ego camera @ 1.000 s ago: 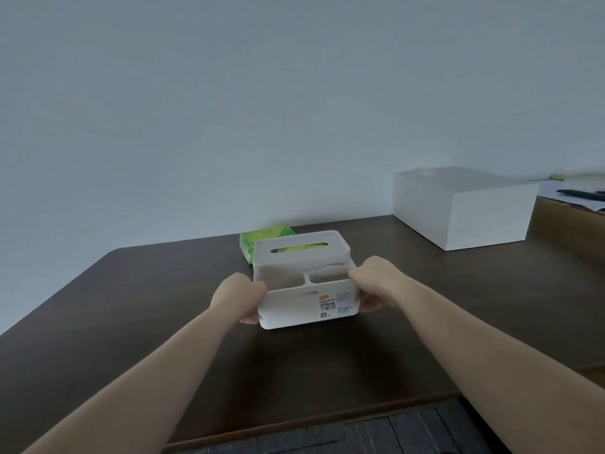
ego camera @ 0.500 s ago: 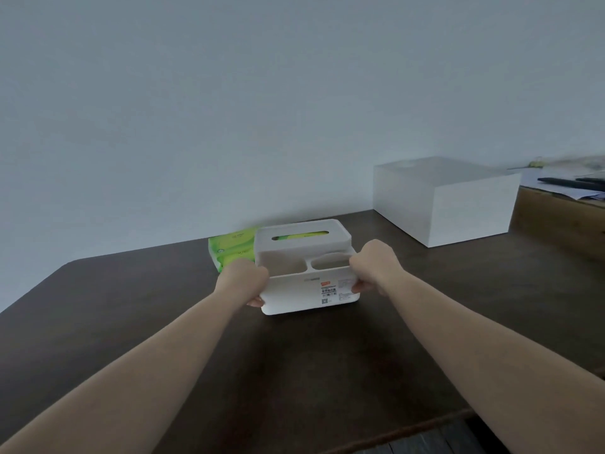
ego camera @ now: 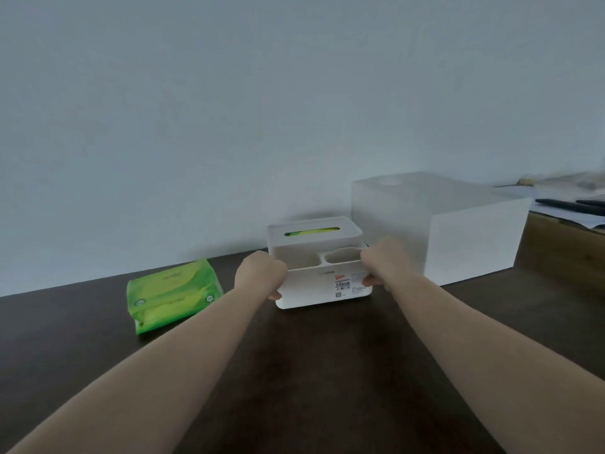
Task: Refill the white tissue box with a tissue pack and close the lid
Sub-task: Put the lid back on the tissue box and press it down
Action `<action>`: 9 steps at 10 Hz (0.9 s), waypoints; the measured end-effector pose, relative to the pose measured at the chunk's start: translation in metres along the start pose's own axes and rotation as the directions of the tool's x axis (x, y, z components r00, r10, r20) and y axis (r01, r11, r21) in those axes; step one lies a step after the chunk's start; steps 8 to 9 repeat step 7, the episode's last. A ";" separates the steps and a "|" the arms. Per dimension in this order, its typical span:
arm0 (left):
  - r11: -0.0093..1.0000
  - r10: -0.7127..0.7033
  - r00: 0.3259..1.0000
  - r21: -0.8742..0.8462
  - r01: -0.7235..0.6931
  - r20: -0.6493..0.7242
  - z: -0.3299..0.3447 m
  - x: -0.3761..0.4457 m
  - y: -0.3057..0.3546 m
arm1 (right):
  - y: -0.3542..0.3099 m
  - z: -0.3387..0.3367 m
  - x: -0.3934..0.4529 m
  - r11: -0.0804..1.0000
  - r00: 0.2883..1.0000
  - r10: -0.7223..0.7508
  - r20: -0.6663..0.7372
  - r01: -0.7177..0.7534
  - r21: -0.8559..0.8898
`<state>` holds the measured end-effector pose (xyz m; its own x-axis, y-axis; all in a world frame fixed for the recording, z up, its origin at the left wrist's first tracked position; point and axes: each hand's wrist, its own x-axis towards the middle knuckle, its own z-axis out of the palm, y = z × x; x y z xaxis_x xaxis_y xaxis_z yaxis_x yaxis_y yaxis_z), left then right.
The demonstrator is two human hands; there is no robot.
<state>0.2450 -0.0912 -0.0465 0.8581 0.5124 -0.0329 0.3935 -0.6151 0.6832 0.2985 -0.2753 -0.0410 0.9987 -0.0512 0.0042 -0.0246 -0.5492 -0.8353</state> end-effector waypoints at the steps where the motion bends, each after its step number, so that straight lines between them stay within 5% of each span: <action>1: 1.000 0.020 1.000 0.004 -0.020 -0.003 0.016 0.032 0.012 | -0.002 0.004 0.033 1.000 1.000 0.006 -0.028 -0.007 -0.028; 5: 0.963 0.082 0.993 -0.248 -0.101 -0.086 0.053 0.097 0.038 | 0.001 0.035 0.093 0.993 0.964 -0.071 -0.254 0.046 -0.105; 9: 0.982 0.119 0.984 -0.128 -0.136 -0.129 0.056 0.104 0.023 | 0.022 0.031 0.091 0.995 0.968 -0.085 -0.235 0.073 -0.062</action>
